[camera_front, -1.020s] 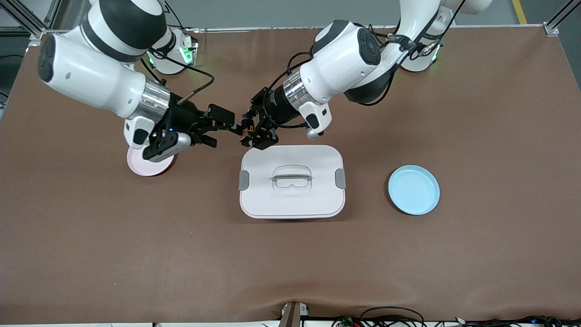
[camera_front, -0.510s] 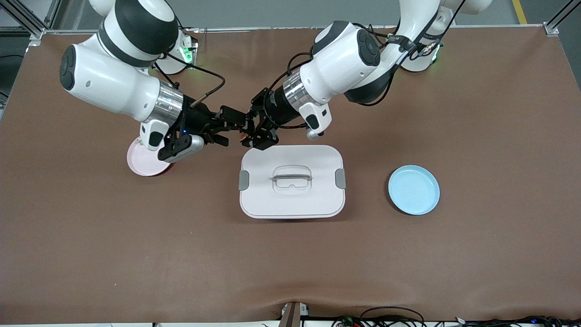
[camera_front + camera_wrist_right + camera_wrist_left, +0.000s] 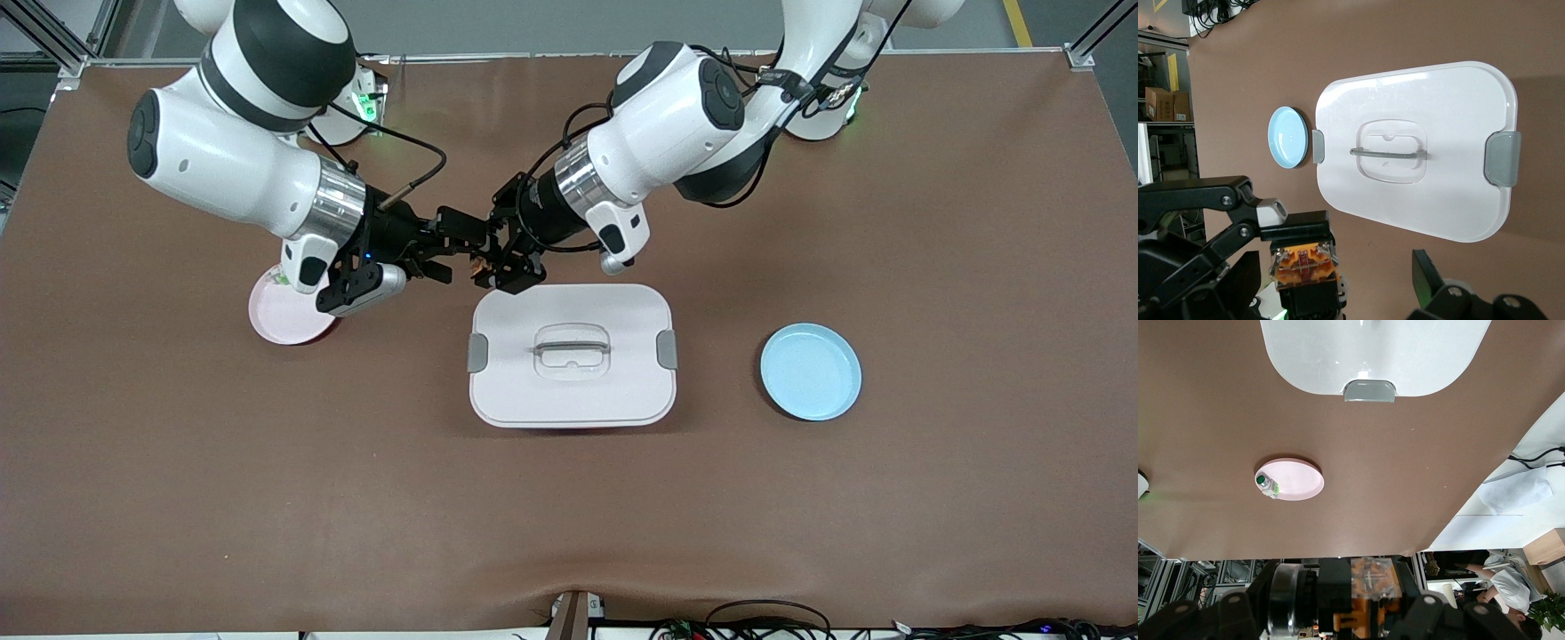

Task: Transfer orange switch to right arm and place
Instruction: 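Close the right gripper on the switch beside the left gripper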

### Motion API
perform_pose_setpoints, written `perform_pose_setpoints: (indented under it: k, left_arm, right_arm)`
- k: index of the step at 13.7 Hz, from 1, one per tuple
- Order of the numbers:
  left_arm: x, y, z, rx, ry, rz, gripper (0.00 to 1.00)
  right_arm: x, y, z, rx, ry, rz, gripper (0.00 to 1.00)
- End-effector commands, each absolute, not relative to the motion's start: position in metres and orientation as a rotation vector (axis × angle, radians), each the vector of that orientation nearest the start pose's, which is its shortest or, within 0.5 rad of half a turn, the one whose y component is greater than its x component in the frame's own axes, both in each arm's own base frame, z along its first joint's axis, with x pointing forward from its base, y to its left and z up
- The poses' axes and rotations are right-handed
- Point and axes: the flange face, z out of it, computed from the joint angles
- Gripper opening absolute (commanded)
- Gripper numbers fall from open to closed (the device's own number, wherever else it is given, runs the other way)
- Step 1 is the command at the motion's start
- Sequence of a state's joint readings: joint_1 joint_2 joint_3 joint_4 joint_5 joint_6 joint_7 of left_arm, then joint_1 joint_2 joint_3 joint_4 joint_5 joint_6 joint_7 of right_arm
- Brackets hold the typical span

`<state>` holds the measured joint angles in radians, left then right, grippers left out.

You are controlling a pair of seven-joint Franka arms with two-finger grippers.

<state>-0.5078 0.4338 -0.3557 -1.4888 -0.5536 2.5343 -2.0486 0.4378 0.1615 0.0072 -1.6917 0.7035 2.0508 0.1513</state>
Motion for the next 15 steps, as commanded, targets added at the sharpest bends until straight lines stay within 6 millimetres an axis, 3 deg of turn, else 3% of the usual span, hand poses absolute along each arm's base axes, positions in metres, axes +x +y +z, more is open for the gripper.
perform_pose_setpoints:
  k: [1, 3, 4, 5, 6, 12, 14, 15]
  left_arm:
    - [0.510, -0.515, 0.511, 1.641, 1.758, -0.618, 0.14]
    - [0.510, -0.515, 0.511, 1.641, 1.758, -0.618, 0.14]
    - [0.510, -0.515, 0.511, 1.641, 1.758, -0.618, 0.14]
    - [0.510, -0.515, 0.511, 1.641, 1.758, -0.618, 0.14]
    - [0.510, -0.515, 0.511, 1.641, 1.758, -0.618, 0.14]
    - [0.510, -0.515, 0.512, 1.640, 1.756, -0.618, 0.14]
    - [0.511, -0.514, 0.513, 1.639, 1.755, -0.616, 0.22]
    - [0.512, -0.513, 0.514, 1.635, 1.756, -0.615, 0.34]
  right_arm:
    - [0.552, 0.312, 0.530, -2.445, 0.003, 0.014, 1.00]
    - [0.548, 0.318, 0.524, -2.447, 0.007, 0.008, 0.73]
    - [0.548, 0.319, 0.524, -2.446, 0.006, 0.005, 0.49]
    - [0.547, 0.320, 0.524, -2.446, 0.006, 0.007, 0.18]
    - [0.547, 0.320, 0.524, -2.447, 0.028, 0.017, 0.00]
    - [0.546, 0.324, 0.526, -2.445, 0.061, 0.028, 0.00]
    - [0.547, 0.322, 0.527, -2.445, 0.054, 0.024, 0.00]
    - [0.548, 0.320, 0.527, -2.445, 0.055, 0.025, 0.00]
